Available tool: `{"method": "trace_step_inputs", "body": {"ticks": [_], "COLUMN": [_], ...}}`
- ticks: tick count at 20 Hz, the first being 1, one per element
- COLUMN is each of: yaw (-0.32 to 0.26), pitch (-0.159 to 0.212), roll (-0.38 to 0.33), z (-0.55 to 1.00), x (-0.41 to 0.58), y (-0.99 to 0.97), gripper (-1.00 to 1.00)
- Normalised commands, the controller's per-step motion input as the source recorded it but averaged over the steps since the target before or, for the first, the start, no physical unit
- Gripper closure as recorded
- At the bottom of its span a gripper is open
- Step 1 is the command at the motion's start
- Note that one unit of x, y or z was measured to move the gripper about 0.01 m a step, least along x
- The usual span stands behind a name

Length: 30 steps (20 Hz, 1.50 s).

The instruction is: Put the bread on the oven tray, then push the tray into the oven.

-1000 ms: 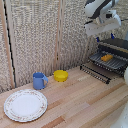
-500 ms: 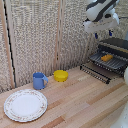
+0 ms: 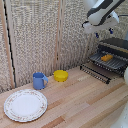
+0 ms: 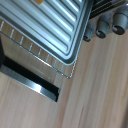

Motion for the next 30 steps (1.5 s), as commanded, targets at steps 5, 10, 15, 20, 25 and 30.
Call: {"method": "trace_step_inputs", "body": {"ticks": [5, 10, 15, 20, 25, 30], "yaw": [0.188, 0.220, 0.265, 0.289, 0.282, 0.269], "pitch": [0.299, 0.237, 0.141, 0.081, 0.115, 0.180], "roll": [-0.252, -0.266, -0.275, -0.258, -0.237, -0.232], "z": [0.00, -0.09, -0.28, -0.39, -0.31, -0.24], "x": [-0.249, -0.193, -0.053, 0.030, 0.004, -0.050], "y": [0.05, 0.00, 0.00, -0.01, 0.00, 0.00], "gripper": [-1.00, -1.00, -1.00, -1.00, -1.00, -1.00]}}
